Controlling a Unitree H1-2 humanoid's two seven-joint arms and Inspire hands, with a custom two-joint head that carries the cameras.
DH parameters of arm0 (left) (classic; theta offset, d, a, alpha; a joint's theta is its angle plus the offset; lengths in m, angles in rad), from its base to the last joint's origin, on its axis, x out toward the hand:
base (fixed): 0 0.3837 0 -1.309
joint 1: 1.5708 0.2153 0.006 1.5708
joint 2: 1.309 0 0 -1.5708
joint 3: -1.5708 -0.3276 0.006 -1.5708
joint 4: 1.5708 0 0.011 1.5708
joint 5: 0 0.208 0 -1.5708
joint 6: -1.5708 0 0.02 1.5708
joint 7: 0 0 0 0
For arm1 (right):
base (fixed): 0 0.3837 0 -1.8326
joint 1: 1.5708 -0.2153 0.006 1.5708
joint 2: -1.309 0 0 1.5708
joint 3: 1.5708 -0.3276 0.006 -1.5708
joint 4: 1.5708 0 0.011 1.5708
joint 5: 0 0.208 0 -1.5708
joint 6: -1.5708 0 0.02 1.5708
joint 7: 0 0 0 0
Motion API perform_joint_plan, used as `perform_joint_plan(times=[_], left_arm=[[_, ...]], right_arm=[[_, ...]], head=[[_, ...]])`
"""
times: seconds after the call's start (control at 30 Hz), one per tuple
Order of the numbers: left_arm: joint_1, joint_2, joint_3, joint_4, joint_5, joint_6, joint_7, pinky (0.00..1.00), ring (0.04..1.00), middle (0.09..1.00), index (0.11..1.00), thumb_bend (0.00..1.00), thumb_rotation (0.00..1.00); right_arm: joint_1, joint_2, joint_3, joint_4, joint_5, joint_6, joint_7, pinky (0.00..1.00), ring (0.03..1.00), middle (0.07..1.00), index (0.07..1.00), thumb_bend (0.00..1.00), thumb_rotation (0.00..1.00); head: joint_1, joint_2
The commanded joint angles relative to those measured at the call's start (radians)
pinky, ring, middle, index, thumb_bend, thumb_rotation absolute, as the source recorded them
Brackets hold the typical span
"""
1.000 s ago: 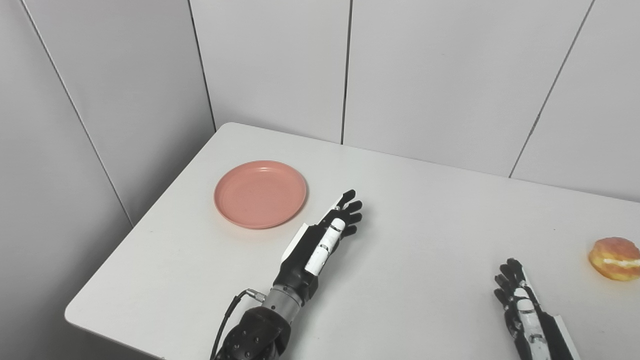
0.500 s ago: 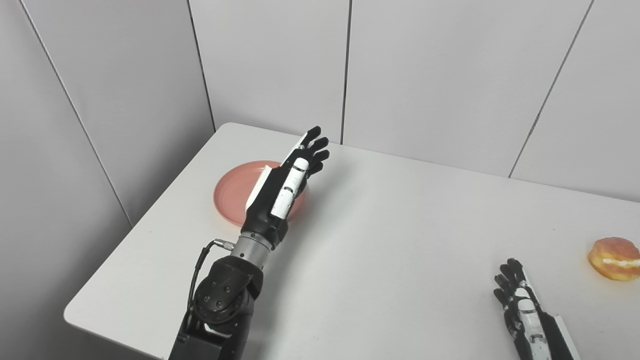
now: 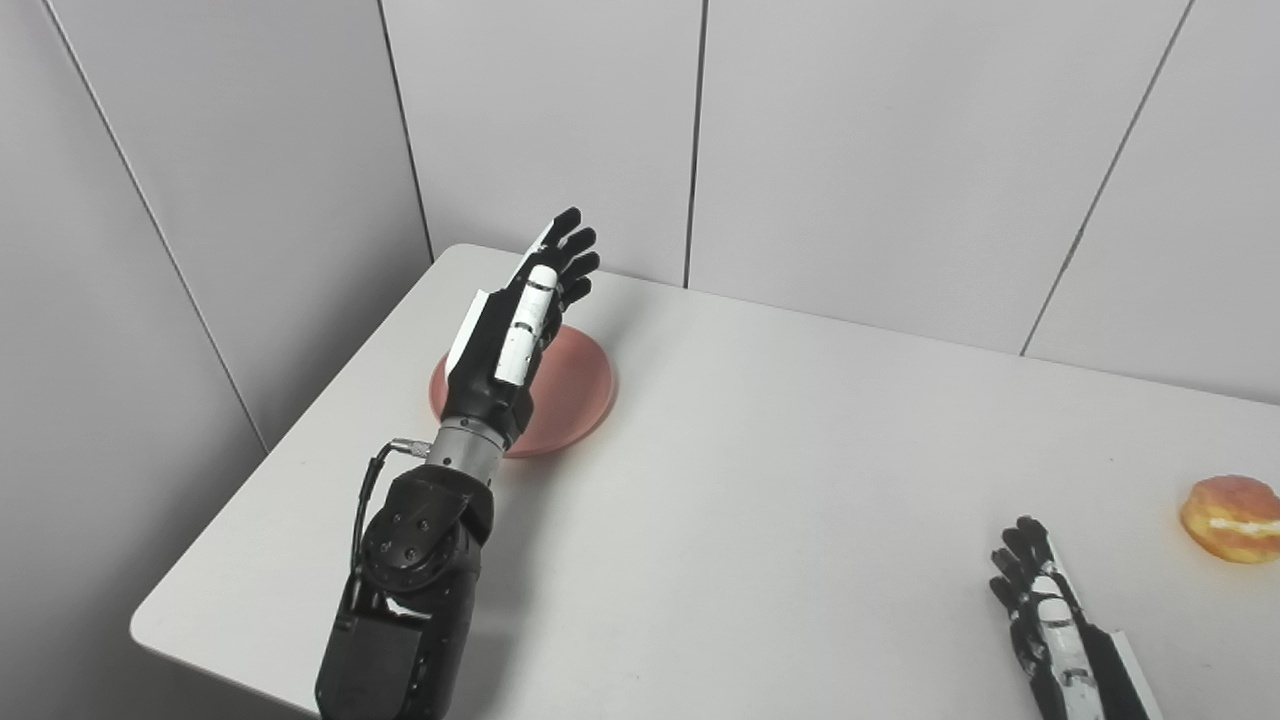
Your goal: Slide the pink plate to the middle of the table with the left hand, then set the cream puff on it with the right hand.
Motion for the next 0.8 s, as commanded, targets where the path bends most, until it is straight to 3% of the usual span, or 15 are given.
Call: perform_joint_plan(times=[0.0,0.37,0.77], left_arm=[[-0.044,0.033,0.015,-0.005,-0.018,-0.022,0.001,0.95,0.931,0.951,0.942,0.44,1.0],[-0.078,0.1,0.056,0.084,-0.031,-0.037,0.013,0.95,0.925,0.934,0.922,0.44,1.0],[-0.094,0.125,0.106,0.141,-0.065,-0.028,0.029,0.96,0.95,0.957,0.959,0.42,1.0]], right_arm=[[-0.01,0.002,0.004,0.002,0.004,0.008,0.009,1.0,1.0,1.0,1.0,0.08,1.0],[-0.015,0.001,0.003,0.012,0.005,0.01,0.006,1.0,1.0,1.0,1.0,0.07,1.0],[-0.017,0.0,-0.001,0.014,0.006,0.011,0.004,1.0,1.0,1.0,1.0,0.05,1.0]], head=[[0.001,0.0],[0.002,-0.013],[0.004,-0.013]])
